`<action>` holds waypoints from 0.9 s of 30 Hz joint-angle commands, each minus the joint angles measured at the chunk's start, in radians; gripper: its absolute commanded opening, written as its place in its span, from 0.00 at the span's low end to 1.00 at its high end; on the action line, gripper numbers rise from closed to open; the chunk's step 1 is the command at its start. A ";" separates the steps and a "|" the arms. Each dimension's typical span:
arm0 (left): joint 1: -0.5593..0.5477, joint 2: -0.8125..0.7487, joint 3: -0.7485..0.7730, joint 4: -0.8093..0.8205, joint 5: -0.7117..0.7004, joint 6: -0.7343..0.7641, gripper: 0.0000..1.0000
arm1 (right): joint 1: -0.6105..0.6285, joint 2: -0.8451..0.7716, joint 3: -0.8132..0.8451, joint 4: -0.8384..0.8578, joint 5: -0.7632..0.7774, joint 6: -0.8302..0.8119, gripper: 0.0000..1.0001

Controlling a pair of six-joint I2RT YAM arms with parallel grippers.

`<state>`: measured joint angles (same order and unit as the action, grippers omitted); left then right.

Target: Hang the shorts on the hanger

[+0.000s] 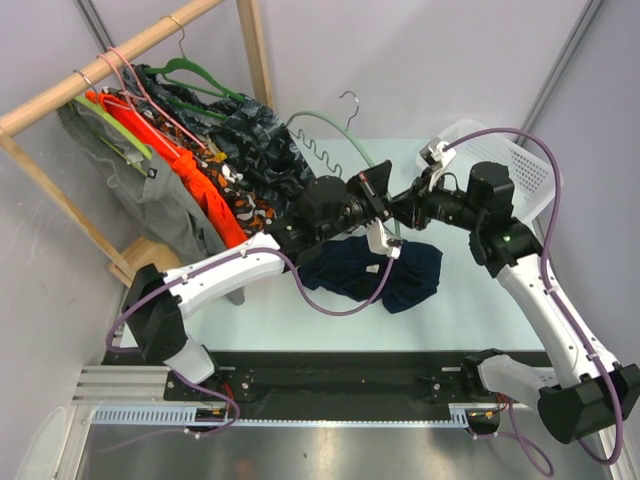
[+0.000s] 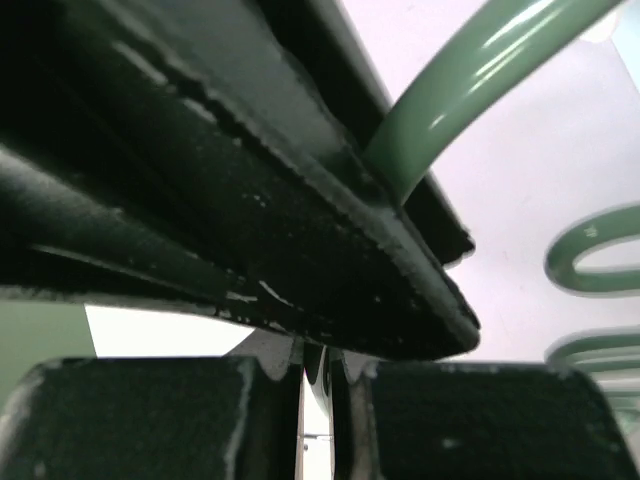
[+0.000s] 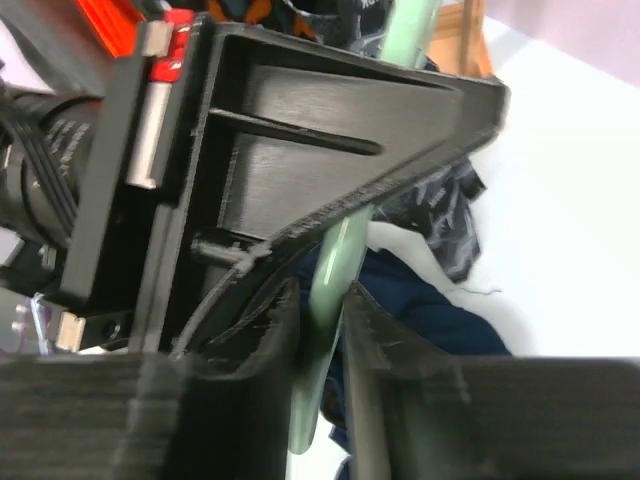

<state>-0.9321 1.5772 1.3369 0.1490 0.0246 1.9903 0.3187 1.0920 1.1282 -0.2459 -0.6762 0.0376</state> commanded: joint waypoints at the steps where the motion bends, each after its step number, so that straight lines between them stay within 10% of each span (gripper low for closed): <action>1: -0.010 -0.006 0.027 0.064 0.015 0.613 0.07 | 0.008 -0.003 0.051 -0.023 0.061 -0.035 0.05; 12: -0.011 -0.114 -0.085 0.052 0.049 0.466 0.77 | -0.119 -0.087 0.058 -0.078 0.003 -0.050 0.00; 16: -0.010 -0.227 -0.185 0.005 0.049 0.328 0.87 | -0.213 -0.118 0.058 -0.084 -0.092 -0.042 0.00; 27: 0.152 -0.450 0.071 -0.433 0.306 -1.029 1.00 | -0.311 -0.292 0.059 -0.492 -0.376 -0.381 0.00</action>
<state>-0.8951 1.2392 1.3193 -0.1532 0.1383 1.5055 0.0071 0.9112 1.1400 -0.5697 -0.9024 -0.1448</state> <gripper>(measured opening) 0.996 0.091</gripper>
